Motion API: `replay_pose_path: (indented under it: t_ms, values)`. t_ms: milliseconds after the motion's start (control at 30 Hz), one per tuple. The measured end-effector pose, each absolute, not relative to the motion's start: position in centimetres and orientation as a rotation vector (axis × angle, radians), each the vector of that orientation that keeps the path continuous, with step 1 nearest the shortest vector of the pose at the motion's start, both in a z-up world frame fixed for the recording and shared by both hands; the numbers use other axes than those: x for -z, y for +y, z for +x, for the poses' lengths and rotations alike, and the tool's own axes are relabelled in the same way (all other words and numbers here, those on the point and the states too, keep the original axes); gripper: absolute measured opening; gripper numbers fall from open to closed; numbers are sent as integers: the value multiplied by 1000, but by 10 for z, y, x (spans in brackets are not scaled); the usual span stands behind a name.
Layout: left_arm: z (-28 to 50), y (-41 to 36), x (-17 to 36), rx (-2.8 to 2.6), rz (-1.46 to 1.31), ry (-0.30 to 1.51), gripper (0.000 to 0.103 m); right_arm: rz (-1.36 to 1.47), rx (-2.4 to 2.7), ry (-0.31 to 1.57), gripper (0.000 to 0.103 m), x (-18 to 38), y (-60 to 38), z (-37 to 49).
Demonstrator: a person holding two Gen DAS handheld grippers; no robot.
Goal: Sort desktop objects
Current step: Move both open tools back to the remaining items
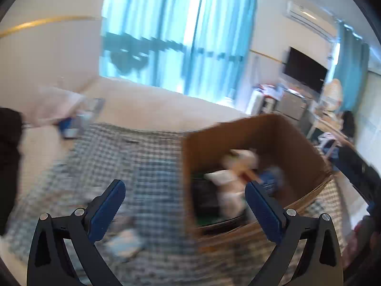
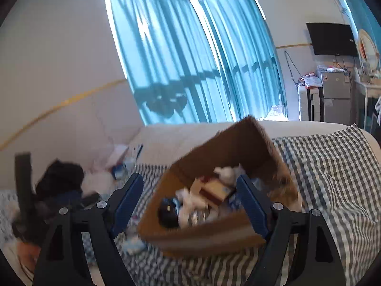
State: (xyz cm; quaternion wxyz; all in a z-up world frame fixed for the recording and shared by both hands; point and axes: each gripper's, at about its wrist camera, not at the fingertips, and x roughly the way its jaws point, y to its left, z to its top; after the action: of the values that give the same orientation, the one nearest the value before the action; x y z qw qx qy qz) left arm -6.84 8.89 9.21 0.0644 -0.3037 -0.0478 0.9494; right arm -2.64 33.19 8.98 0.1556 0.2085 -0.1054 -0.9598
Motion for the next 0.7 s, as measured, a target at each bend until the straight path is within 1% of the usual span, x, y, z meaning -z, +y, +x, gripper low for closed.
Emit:
replay_pose_path:
  t_ms: [67,133,200,267,333,467,633,700]
  values:
    - [-50,57,-91,-2918,-931,-121,103,635,2729,-272,80,-75,317,-8]
    - [-34,28,-81,-2943,-966,-110,103,692,2684,-317,80,-61,307,1]
    - [-20,2,-62,-2970,-1022,-110,103,726,2650,-378,80,-49,296,8]
    - [-11,-14,-40,-2973,-1066,-152,103,743,2637,-376,80,-39,275,13]
    - [-5,-24,-19,-2964,-1084,-196,103,756,2633,-316,80,-29,249,18]
    - [-5,-30,16,-2967,-1138,-234,103,735,2677,-128,80,-7,208,23]
    - [-25,-22,51,-2951,-1232,-194,103,779,2696,-3,81,15,192,12]
    - [-35,-13,64,-2947,-1235,-136,103,784,2692,-7,81,19,196,5]
